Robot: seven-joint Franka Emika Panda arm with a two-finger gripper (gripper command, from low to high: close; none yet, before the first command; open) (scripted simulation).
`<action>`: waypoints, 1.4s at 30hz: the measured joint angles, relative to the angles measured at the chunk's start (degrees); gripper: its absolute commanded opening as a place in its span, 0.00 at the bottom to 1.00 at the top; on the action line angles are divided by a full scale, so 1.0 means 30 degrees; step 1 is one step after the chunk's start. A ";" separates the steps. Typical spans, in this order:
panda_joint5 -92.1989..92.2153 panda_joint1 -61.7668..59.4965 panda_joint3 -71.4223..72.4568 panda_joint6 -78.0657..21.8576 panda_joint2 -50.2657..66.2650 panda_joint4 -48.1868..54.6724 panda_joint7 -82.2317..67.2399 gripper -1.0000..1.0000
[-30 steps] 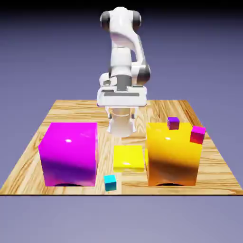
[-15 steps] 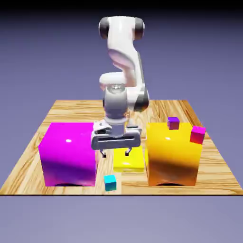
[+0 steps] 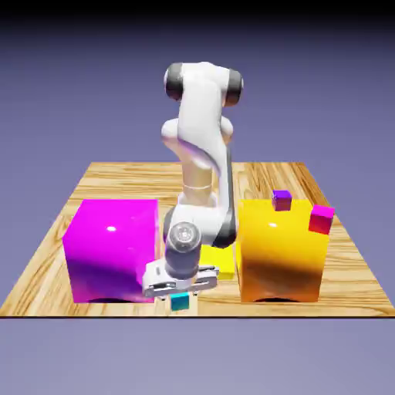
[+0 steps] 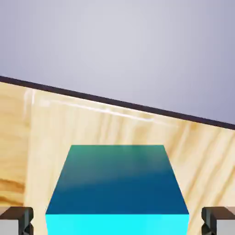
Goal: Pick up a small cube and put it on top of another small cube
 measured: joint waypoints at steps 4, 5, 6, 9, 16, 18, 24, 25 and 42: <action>-0.0335 0.0329 -0.0307 -0.2893 -0.2042 0.0862 0.0170 0.00; -0.0334 0.0329 -0.0307 -0.2895 -0.2043 0.0862 0.0170 0.00; 0.0494 0.0715 -0.0532 -0.3302 -0.2482 0.0892 0.0378 0.00; 0.2984 0.1875 -0.1209 -0.4526 -0.3803 0.0979 0.1005 0.00; 0.8794 0.4877 -0.2434 -0.7892 -0.7212 0.1438 0.2238 0.00; 0.7811 0.5071 -0.1373 -0.8536 -0.7413 0.1968 0.1478 0.00; 0.3020 0.5209 0.2779 -1.0232 -0.7467 0.3826 -0.1568 0.00; 0.2221 0.5232 0.3471 -1.0515 -0.7476 0.4135 -0.2076 0.00; -0.7201 0.4829 1.0869 -1.0539 -0.7302 0.4699 -0.7373 0.00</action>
